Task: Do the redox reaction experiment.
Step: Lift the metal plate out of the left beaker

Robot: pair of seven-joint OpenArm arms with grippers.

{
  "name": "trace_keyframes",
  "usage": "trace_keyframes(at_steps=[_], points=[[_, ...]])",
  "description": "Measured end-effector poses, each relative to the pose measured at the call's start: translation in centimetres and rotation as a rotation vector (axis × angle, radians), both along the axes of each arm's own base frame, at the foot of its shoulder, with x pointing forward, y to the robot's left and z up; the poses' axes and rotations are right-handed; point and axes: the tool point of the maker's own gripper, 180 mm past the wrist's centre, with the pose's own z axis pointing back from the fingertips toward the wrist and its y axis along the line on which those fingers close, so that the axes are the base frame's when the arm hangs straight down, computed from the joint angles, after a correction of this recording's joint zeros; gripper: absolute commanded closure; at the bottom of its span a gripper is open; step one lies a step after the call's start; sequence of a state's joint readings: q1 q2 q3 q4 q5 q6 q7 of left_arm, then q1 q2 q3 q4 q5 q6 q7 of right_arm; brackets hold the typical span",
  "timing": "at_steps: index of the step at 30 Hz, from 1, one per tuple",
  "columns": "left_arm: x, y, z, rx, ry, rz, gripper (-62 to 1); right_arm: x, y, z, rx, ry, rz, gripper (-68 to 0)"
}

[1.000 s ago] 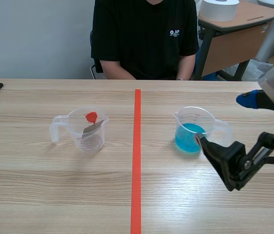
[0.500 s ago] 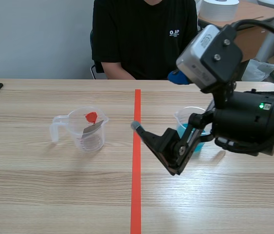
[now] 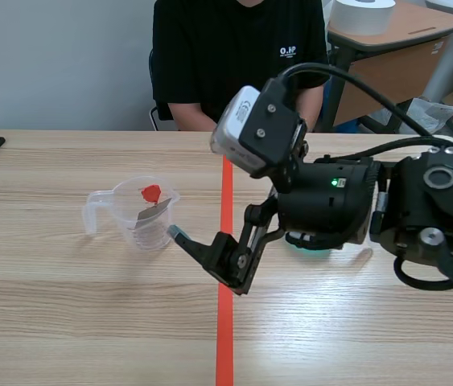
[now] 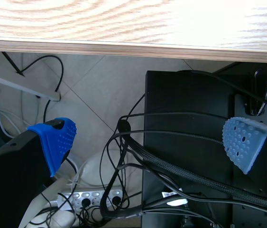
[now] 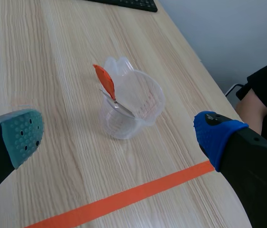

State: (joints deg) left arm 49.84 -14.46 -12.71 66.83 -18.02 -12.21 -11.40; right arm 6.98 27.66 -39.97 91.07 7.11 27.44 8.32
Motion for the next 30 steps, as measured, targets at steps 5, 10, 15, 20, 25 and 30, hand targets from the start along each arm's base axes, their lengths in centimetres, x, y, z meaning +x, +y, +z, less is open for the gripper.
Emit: trace_keyframes(at_steps=[5,10,15,20,25,30], points=[[-0.2,0.0,-0.1,0.0,0.005,0.002,-62.3,0.6,1.9,-0.8,0.012,-0.02,0.043,-67.9],[-0.2,0.4,-0.1,0.018,0.006,0.011,-62.3,1.0,3.7,-1.8,0.0,-0.033,0.091,-67.9],[-0.2,0.4,-0.1,0.017,0.006,0.011,-62.3,1.6,4.4,-2.5,0.001,-0.033,0.114,-63.1],[-0.2,0.4,-0.1,0.017,0.005,0.011,-62.3,2.0,4.5,-1.9,0.013,-0.056,0.117,-48.2],[-0.2,0.4,-0.1,0.017,0.005,0.011,-62.3,1.9,4.6,-1.6,0.031,-0.063,0.125,-38.1],[-0.2,0.4,-0.1,0.017,0.005,0.011,-62.3,1.8,4.7,-1.3,0.046,-0.068,0.129,-26.2]])
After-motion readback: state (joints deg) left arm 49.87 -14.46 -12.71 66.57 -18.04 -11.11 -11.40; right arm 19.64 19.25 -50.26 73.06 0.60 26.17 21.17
